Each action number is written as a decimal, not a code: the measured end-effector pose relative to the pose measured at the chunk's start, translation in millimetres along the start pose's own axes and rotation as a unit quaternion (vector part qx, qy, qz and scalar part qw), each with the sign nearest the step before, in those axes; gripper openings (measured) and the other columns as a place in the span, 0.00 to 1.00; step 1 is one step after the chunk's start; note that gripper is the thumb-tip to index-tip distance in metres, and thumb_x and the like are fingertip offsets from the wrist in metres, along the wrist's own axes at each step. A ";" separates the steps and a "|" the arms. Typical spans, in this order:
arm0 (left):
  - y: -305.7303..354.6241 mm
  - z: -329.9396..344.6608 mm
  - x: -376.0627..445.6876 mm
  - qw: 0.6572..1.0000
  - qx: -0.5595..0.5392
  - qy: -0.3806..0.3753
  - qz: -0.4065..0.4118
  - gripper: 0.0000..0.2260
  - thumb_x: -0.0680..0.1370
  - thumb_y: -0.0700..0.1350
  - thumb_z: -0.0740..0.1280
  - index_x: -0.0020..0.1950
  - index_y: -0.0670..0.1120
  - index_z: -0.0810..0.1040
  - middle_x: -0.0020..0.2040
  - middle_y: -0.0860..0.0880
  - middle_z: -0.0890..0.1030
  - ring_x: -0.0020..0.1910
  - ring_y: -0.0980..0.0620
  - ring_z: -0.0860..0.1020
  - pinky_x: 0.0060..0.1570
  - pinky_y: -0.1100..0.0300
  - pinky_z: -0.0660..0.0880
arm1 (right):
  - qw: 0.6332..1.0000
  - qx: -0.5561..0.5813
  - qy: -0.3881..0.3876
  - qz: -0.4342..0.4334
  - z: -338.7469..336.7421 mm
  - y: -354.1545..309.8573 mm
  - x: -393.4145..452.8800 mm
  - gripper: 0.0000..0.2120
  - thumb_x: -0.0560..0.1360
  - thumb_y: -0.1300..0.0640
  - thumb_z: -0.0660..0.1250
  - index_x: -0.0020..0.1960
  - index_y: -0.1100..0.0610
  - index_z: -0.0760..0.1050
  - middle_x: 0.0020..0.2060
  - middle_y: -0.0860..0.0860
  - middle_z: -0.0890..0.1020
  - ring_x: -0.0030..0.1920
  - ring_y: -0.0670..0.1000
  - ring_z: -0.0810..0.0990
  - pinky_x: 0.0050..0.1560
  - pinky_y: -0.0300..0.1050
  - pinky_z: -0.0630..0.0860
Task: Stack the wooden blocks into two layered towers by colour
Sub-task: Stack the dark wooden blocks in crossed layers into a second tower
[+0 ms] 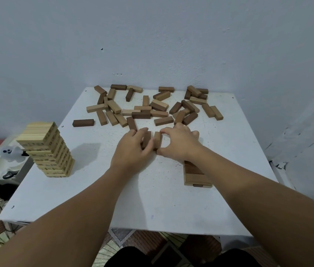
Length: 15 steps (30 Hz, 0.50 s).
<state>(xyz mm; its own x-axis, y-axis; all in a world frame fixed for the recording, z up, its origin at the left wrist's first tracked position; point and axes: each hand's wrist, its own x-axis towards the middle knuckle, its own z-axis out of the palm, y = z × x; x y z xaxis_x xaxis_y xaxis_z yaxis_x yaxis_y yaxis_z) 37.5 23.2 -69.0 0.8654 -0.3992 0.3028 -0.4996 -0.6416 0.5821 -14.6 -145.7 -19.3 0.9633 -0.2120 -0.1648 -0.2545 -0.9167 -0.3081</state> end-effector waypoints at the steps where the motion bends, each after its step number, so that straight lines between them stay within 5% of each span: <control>1: 0.2 -0.3 -0.5 1.000 -0.005 -0.007 0.003 0.23 0.80 0.60 0.64 0.72 0.52 0.76 0.49 0.50 0.77 0.48 0.51 0.76 0.49 0.52 0.76 | 1.000 0.004 -0.002 -0.004 -0.5 0.3 -1.5 0.34 0.71 0.35 0.71 0.75 0.40 0.69 0.69 0.52 0.69 0.73 0.56 0.65 0.66 0.59 0.61; 5: -3.0 -0.4 -1.4 0.999 -0.013 -0.029 0.027 0.31 0.76 0.64 0.69 0.76 0.53 0.73 0.50 0.52 0.74 0.49 0.53 0.75 0.50 0.56 0.75 | 1.000 -0.009 -0.005 0.003 -6.5 8.0 -5.6 0.37 0.73 0.36 0.67 0.79 0.43 0.61 0.71 0.53 0.68 0.74 0.56 0.64 0.69 0.60 0.58; 10: -2.0 -1.0 -1.1 0.999 -0.009 -0.045 0.019 0.28 0.77 0.65 0.70 0.74 0.54 0.76 0.51 0.53 0.72 0.52 0.54 0.74 0.54 0.55 0.75 | 0.997 -0.064 0.008 0.031 -4.0 13.6 -10.2 0.29 0.77 0.36 0.62 0.74 0.48 0.68 0.68 0.54 0.69 0.70 0.57 0.66 0.68 0.60 0.59; 15: -3.0 -1.4 -0.1 0.999 -0.002 -0.041 0.035 0.32 0.75 0.69 0.65 0.73 0.53 0.77 0.48 0.52 0.72 0.48 0.55 0.73 0.46 0.60 0.71 | 0.999 -0.037 0.026 -0.003 0.3 5.0 -12.0 0.20 0.80 0.39 0.62 0.69 0.44 0.77 0.66 0.51 0.69 0.69 0.55 0.65 0.68 0.58 0.59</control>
<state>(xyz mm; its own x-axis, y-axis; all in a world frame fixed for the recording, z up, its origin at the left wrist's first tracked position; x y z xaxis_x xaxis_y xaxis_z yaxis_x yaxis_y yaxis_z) 39.0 26.0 -69.7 0.8222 -0.4951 0.2808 -0.5587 -0.6081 0.5640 -27.4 -147.7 -19.2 0.9685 -0.2219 -0.1129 -0.2431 -0.9404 -0.2379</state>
